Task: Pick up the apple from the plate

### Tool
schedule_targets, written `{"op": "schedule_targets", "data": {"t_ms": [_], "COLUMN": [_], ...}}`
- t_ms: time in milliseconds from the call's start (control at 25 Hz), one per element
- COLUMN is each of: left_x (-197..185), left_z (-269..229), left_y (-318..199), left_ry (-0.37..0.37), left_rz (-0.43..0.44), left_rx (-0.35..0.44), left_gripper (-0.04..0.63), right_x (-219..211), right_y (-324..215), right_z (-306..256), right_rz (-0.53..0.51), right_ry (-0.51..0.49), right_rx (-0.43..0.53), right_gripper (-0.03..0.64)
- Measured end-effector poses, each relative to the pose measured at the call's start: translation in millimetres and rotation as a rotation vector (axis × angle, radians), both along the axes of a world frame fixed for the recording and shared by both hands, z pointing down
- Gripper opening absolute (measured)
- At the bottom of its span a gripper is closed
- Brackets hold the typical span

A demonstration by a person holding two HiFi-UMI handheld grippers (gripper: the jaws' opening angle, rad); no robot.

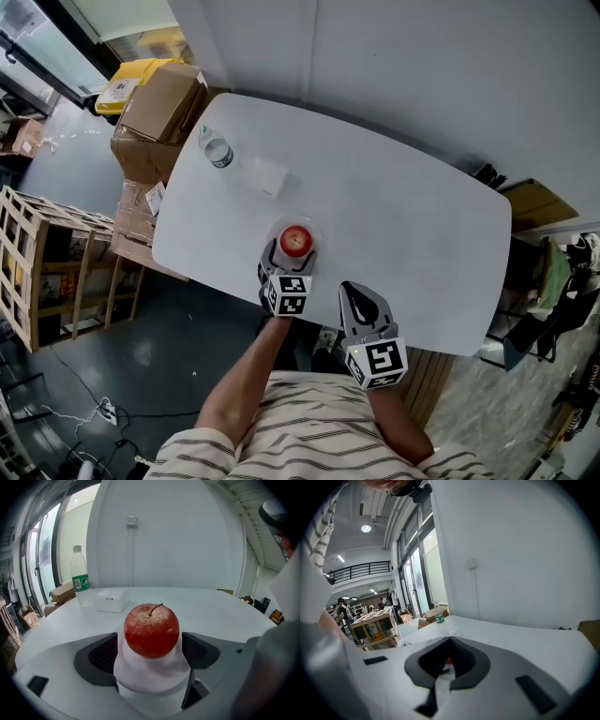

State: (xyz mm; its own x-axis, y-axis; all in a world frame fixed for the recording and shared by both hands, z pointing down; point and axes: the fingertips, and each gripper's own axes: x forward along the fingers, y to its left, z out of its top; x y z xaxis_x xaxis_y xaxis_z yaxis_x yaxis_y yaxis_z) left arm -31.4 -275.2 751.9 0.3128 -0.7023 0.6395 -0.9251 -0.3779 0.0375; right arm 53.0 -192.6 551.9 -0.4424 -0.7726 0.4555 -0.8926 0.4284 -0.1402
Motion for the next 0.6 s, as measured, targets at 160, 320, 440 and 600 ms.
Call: {"op": "schedule_targets", "data": {"t_ms": [160,320,440,600], "left_x": [-2.0,0.6,1.1,3.2], "left_z": [0.9,2.5,3.0,5.1], "left_y": [-0.6,-2.7,-4.6,-4.7], "left_ry": [-0.012,-0.014,-0.018,-0.026], "left_rz": [-0.001,0.012,0.014,0.020], "left_rx": [0.005,0.005,0.004,-0.004], "left_gripper": [0.422,0.422,0.420,0.417], "right_x": [-2.9,-3.5,-2.6,-1.8], "right_y": [1.1,0.8,0.3,-0.6], "right_z": [-1.6,-0.2,0.3,1.0], "right_rz": [-0.008,-0.008,-0.005,-0.003], "right_ry": [0.019,0.019,0.020,0.021], "right_rx": [0.013,0.009,0.005,0.004], "right_gripper": [0.009,0.009,0.009,0.009]}}
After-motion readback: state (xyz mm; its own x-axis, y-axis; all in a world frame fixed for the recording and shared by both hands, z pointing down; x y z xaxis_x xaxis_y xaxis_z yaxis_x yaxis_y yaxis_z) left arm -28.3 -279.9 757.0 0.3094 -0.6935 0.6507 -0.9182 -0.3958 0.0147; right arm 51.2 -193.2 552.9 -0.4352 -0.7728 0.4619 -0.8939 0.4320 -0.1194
